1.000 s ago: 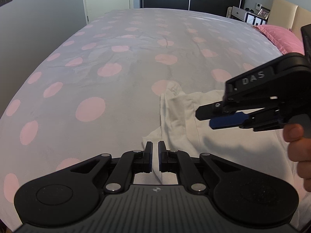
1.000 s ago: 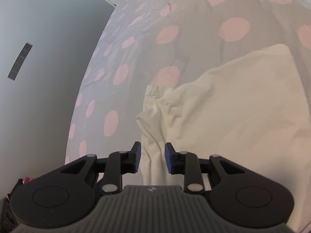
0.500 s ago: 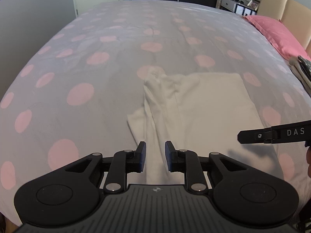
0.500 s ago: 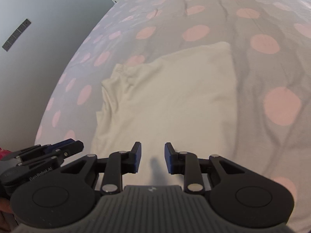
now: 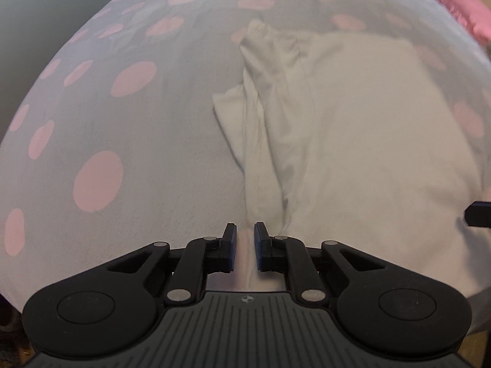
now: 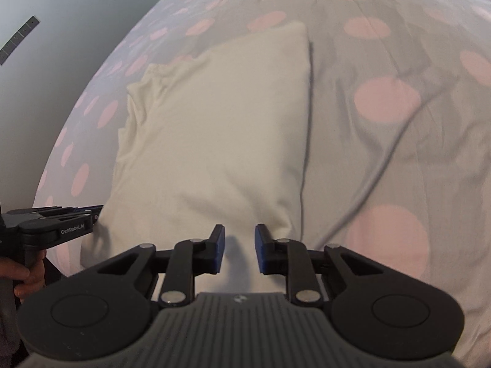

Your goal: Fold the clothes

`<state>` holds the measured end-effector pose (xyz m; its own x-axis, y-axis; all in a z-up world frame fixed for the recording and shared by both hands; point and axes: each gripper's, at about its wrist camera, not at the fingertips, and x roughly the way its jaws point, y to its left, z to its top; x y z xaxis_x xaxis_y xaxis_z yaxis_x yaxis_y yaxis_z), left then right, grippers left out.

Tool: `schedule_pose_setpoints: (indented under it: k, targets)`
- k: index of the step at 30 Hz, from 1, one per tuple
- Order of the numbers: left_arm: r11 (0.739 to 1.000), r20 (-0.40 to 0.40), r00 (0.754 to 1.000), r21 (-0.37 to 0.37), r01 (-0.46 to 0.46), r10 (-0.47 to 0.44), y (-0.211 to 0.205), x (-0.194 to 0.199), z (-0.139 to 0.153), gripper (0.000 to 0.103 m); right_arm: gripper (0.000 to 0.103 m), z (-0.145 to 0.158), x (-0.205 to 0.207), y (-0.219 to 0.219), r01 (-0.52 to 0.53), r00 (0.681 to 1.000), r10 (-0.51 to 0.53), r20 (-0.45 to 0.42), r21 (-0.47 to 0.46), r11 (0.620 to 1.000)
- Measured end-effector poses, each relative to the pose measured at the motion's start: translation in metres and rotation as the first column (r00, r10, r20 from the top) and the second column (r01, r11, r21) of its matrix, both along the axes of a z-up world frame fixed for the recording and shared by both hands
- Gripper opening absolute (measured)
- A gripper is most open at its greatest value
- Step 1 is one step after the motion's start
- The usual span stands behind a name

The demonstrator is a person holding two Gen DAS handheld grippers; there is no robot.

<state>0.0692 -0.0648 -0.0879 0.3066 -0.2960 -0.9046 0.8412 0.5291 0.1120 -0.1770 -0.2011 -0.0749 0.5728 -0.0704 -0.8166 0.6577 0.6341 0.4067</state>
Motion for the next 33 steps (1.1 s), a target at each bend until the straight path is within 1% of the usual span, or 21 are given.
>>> schedule_pose_setpoints:
  k: [1,2,3,5,7,9,10,11,13,15,18,20,22,24,25,26,28,31,33]
  targets:
    - [1.0,0.007,1.0,0.004,0.002,-0.002,0.001,-0.001,0.0,0.01,0.018,-0.001,-0.003,0.001,-0.006,1.0,0.006,0.0,-0.001,1.0]
    - [1.0,0.01,1.0,0.015,-0.001,0.001,0.003,-0.001,0.0,0.01,0.015,-0.003,-0.006,0.001,-0.012,1.0,0.012,0.0,-0.001,1.0]
    - [0.999,0.016,1.0,0.037,-0.009,0.008,0.004,-0.001,-0.001,0.01,0.013,-0.004,-0.01,0.002,-0.018,1.0,0.018,0.0,-0.002,1.0]
    - [0.997,0.025,1.0,0.07,-0.016,0.015,0.008,-0.001,-0.003,0.01,0.013,-0.006,-0.016,0.003,-0.026,1.0,0.026,-0.003,0.002,1.0]
    - [0.996,0.041,0.999,0.082,-0.018,0.014,0.013,-0.002,0.0,0.011,0.013,-0.004,-0.025,0.004,-0.02,1.0,0.02,-0.01,0.015,1.0]
    - [0.997,0.062,0.998,0.072,-0.023,0.019,0.019,-0.004,0.007,0.011,0.017,0.002,-0.036,0.006,-0.005,1.0,0.005,-0.012,0.003,1.0]
    - [0.998,0.072,0.997,0.064,-0.025,0.021,0.022,-0.005,0.012,0.011,0.023,0.004,-0.041,0.008,-0.001,1.0,0.001,-0.016,-0.017,1.0]
    - [0.998,0.08,0.997,0.053,-0.025,0.021,0.025,-0.007,0.016,0.011,0.026,0.007,-0.045,0.01,-0.003,1.0,0.001,-0.023,-0.049,0.999]
    - [0.999,0.082,0.996,0.027,-0.02,0.017,0.028,-0.01,0.025,0.011,0.026,0.011,-0.054,0.014,-0.007,0.999,0.003,-0.035,-0.106,0.994]
    - [1.0,0.083,0.997,0.003,-0.005,0.005,0.028,-0.016,0.035,0.011,0.026,0.011,-0.061,0.019,-0.018,0.999,0.013,-0.041,-0.131,0.991]
    - [1.0,0.069,0.997,-0.007,0.027,-0.027,0.022,-0.027,0.039,0.011,0.026,0.011,-0.065,0.033,-0.085,0.995,0.074,-0.072,-0.171,0.982]
    - [0.999,0.058,0.997,-0.006,0.047,-0.046,0.02,-0.033,0.04,0.011,0.028,0.009,-0.062,0.046,-0.152,0.985,0.13,-0.111,-0.211,0.966]
    - [0.998,0.05,0.997,0.012,0.055,-0.055,0.019,-0.035,0.035,0.014,0.029,0.005,-0.059,0.058,-0.214,0.972,0.181,-0.148,-0.251,0.944]
    - [0.998,0.041,0.997,0.029,0.063,-0.064,0.019,-0.038,0.029,0.021,0.03,0.0,-0.057,0.067,-0.266,0.96,0.227,-0.165,-0.279,0.923]
    - [0.998,0.028,0.998,0.033,0.062,-0.063,0.02,-0.038,0.027,0.024,0.031,-0.002,-0.056,0.071,-0.285,0.954,0.242,-0.174,-0.296,0.912]
    - [0.998,-0.003,0.999,0.027,0.049,-0.049,0.022,-0.035,0.026,0.025,0.031,-0.003,-0.055,0.074,-0.298,0.951,0.25,-0.183,-0.315,0.901]
    - [1.0,-0.064,0.998,0.012,0.01,-0.009,0.026,-0.027,0.024,0.033,0.031,-0.006,-0.052,0.08,-0.318,0.945,0.263,-0.196,-0.347,0.882]
    - [0.998,-0.135,0.989,-0.014,-0.068,0.066,0.034,-0.013,0.023,0.036,0.03,-0.006,-0.05,0.082,-0.321,0.945,0.27,-0.185,-0.373,0.87]
    - [0.994,-0.189,0.977,-0.022,-0.11,0.103,0.038,-0.006,0.022,0.036,0.018,-0.003,-0.051,0.083,-0.314,0.949,0.266,-0.172,-0.391,0.865]
